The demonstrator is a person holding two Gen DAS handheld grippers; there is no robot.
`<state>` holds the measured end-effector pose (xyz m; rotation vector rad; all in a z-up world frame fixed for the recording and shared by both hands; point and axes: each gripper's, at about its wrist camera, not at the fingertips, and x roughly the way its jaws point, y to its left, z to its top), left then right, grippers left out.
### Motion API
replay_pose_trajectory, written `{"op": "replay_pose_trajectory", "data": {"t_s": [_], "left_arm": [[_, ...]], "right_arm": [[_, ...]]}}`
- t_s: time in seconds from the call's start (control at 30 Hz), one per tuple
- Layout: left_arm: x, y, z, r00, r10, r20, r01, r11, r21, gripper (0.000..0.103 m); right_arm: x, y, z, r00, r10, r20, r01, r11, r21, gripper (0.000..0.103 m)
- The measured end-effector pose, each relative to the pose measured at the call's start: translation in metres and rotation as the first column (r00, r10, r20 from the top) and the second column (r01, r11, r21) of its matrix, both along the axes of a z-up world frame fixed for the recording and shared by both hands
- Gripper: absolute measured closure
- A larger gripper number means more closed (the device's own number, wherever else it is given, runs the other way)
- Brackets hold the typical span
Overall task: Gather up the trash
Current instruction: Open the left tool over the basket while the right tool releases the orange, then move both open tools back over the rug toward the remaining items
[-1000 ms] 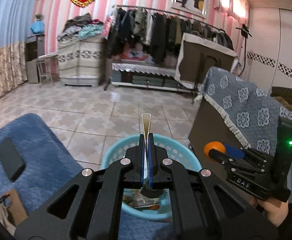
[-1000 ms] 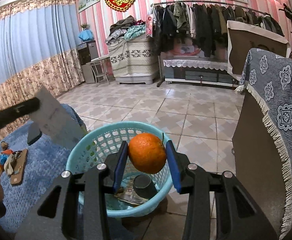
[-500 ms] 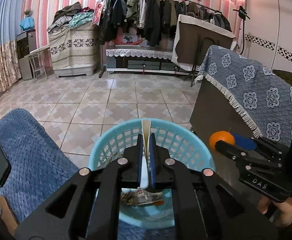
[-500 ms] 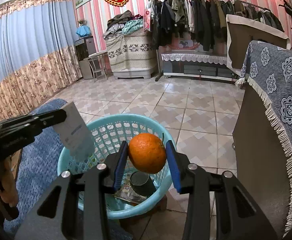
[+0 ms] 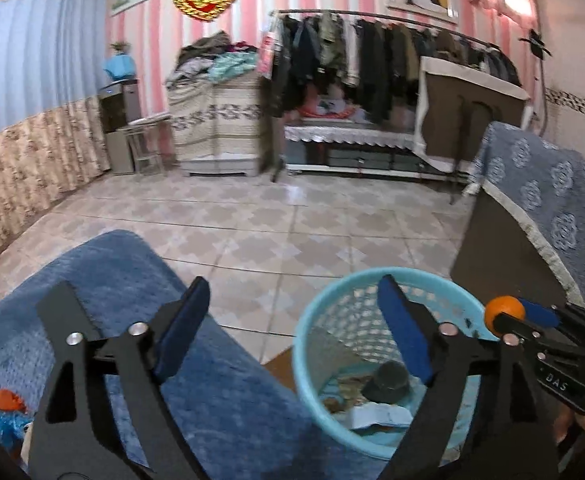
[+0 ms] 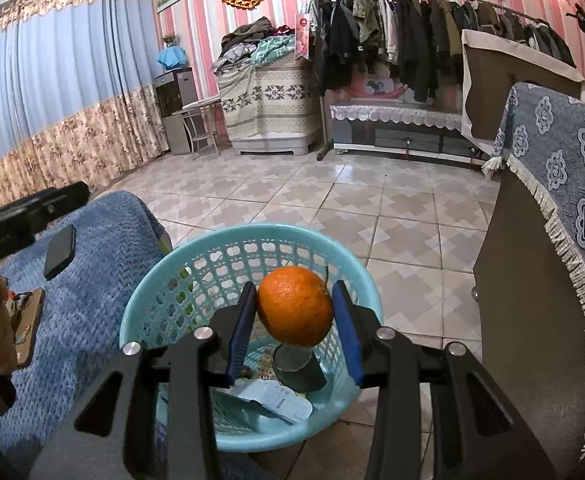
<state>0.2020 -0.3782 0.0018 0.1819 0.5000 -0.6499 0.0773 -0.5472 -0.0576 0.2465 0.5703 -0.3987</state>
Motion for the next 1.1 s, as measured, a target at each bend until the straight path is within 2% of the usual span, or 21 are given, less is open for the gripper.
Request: {"op": "replay_pose_trajectory", "data": {"t_s": [0.1, 0.4, 0.47, 0.53, 0.6, 0.73, 1.1], "left_arm": [[0.005, 0.012, 0.001, 0.999, 0.047, 0.013, -0.047, 0.999, -0.007, 0.009], [0.005, 0.044, -0.006, 0.992, 0.124, 0.035, -0.124, 0.992, -0.004, 0.006], [0.005, 0.052, -0.006, 0.99, 0.138, 0.031, -0.137, 0.99, -0.011, 0.006], [0.006, 0.06, -0.005, 0.987, 0.157, 0.025, -0.156, 0.988, -0.019, 0.006], [0.006, 0.069, -0.005, 0.985, 0.171, 0.017, -0.171, 0.985, -0.03, 0.005], [0.004, 0.087, -0.005, 0.98, 0.197, 0.009, -0.197, 0.98, -0.035, 0.006], [-0.011, 0.156, 0.007, 0.954, 0.298, 0.007, -0.297, 0.952, -0.069, 0.005]], "right_arm": [[0.01, 0.006, 0.0, 1.0, 0.009, -0.002, -0.009, 1.0, -0.017, 0.064], [0.036, 0.016, 0.006, 1.0, -0.005, 0.022, 0.006, 0.999, -0.034, 0.061], [0.038, 0.019, 0.006, 1.0, -0.007, 0.022, 0.008, 0.999, -0.046, 0.052], [0.039, 0.021, 0.008, 0.999, -0.013, 0.031, 0.015, 0.998, -0.06, 0.034], [0.039, 0.024, 0.011, 0.999, -0.019, 0.042, 0.021, 0.998, -0.065, 0.032], [0.04, 0.031, 0.015, 0.999, -0.024, 0.043, 0.027, 0.996, -0.088, 0.016], [0.032, 0.064, 0.029, 0.999, 0.025, 0.036, -0.019, 0.989, -0.148, 0.012]]}}
